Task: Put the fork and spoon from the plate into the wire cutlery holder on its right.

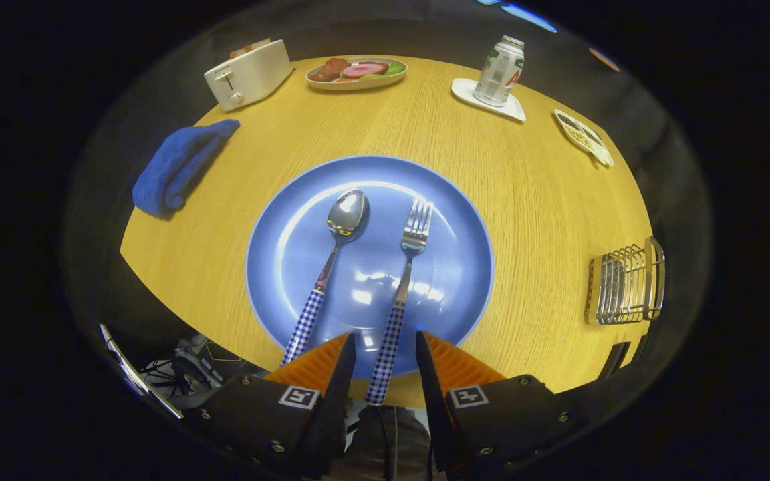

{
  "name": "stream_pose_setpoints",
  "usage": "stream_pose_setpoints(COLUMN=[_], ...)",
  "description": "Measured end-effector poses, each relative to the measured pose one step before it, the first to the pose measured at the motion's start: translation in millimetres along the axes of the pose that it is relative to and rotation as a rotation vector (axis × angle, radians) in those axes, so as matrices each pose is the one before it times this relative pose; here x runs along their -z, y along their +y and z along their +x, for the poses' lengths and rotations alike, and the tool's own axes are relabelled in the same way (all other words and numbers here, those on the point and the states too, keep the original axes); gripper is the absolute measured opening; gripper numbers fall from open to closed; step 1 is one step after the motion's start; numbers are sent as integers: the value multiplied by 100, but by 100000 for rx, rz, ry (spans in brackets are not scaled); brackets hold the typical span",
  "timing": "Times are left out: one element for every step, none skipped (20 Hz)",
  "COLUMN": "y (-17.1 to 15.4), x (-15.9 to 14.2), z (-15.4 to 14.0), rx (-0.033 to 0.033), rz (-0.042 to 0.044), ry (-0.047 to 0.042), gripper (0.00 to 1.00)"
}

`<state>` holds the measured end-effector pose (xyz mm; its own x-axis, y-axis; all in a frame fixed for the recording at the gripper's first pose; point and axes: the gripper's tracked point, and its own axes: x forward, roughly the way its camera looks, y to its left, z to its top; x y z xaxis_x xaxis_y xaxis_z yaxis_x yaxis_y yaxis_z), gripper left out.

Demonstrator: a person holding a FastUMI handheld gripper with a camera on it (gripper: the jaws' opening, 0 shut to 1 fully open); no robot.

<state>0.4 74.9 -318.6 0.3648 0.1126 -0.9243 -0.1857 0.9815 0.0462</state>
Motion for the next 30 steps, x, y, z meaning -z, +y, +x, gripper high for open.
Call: stream_pose_setpoints(y=[90, -778, -278, 407, 156, -230, -235, -255, -279, -103, 12, 173, -32, -441, -509, -353, -122, -228, -247, -586, -713, -869, -664, -922, -878, -1219, -1293, -1397, -1176, -1441], x=[-175, -264, 356, 131, -80, 147, -343, -135, 279, 142, 261, 292, 317, 129, 98, 197, 441, 327, 330, 240, 524, 503, 599, 832, 838, 930, 1326, 1033, 1156, 1228], z=[455, -182, 163, 480, 567, -6, -459, -231, -218, -498, -646, -822, -860, -815, -937, -894, -916, -1148, -929, -1115, -949, -991, -726, -1053, -897, -1041, -984, -911, -634, -768], rx=[526, 4803, 552, -2777, -1953, 1620, -24, -519, -760, -2761, -3844, -5217, -3826, -1171, -1196, -1352, -2078, -2324, -1210, -449, 574, 733, 203, -309, 289, 1092, 1438, 1879, 1562, 1359], rz=[-62, 690, 820, 1788, 1103, 406, -1981, -1373, -1426, -829, 187, -270, -999, -1835, -2535, -1457, -910, -105, -1023, -617, -802, -379, -28, -301, -510, -1030, -1875, -534, -861, 232], ry=[493, 1981, 3231, 3482, 1925, 1499, 1226, 537, 1387, 1356, 1064, 1906, 1697, 732, 318, 665, 1432, 996, 1190, -6, 137, 489, 705, 1378, 903, 1685, 2352, 1359, 2063, 2063], gripper=[56, 56, 14, 20, 22, 21, 2, 2, 2, 2, 2, 2, 2, 2, 2, 2, 2, 2, 2, 2, 2, 2, 2, 2, 2, 2, 2, 2, 2, 2])
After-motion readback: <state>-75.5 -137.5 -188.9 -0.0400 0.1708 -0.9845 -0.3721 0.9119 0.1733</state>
